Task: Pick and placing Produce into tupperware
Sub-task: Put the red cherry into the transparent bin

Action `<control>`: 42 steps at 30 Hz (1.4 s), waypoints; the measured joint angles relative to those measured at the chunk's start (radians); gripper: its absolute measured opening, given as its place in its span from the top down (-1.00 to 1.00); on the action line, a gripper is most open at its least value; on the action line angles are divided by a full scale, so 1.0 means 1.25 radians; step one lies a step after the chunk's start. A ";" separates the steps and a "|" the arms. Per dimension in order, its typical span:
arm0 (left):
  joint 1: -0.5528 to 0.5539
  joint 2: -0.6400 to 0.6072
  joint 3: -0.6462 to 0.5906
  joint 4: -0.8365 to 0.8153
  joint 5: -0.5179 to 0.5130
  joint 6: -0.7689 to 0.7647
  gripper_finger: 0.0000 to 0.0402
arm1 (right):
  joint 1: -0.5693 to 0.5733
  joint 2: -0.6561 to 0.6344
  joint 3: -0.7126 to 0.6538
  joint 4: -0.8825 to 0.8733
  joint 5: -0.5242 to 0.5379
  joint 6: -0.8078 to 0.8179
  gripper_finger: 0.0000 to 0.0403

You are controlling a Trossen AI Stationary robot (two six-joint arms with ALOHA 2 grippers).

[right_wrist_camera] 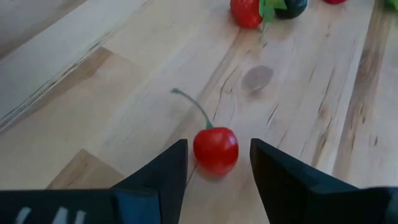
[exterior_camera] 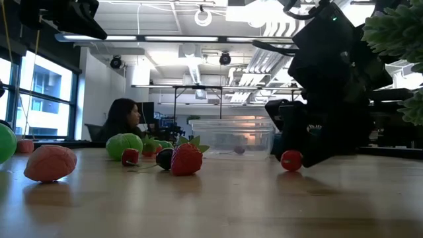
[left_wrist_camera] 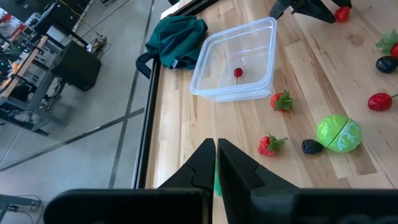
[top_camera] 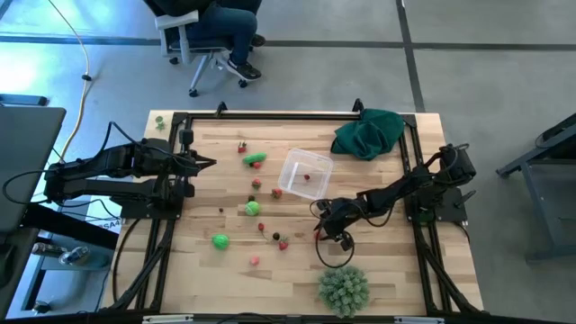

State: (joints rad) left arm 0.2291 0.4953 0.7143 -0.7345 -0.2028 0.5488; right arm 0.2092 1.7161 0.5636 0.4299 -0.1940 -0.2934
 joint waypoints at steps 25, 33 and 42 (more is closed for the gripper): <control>0.000 0.000 0.000 0.000 0.000 0.000 0.95 | 0.000 0.000 0.011 -0.008 0.009 0.053 0.18; 0.000 0.000 0.000 0.000 0.000 0.000 0.95 | 0.002 0.000 0.010 -0.024 0.017 0.087 0.18; 0.000 0.000 0.000 0.000 0.000 0.000 0.95 | 0.002 0.000 0.010 -0.022 0.014 0.055 0.18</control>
State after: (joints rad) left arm 0.2287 0.4953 0.7143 -0.7345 -0.2024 0.5488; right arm 0.2119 1.7157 0.5766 0.4028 -0.1761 -0.2242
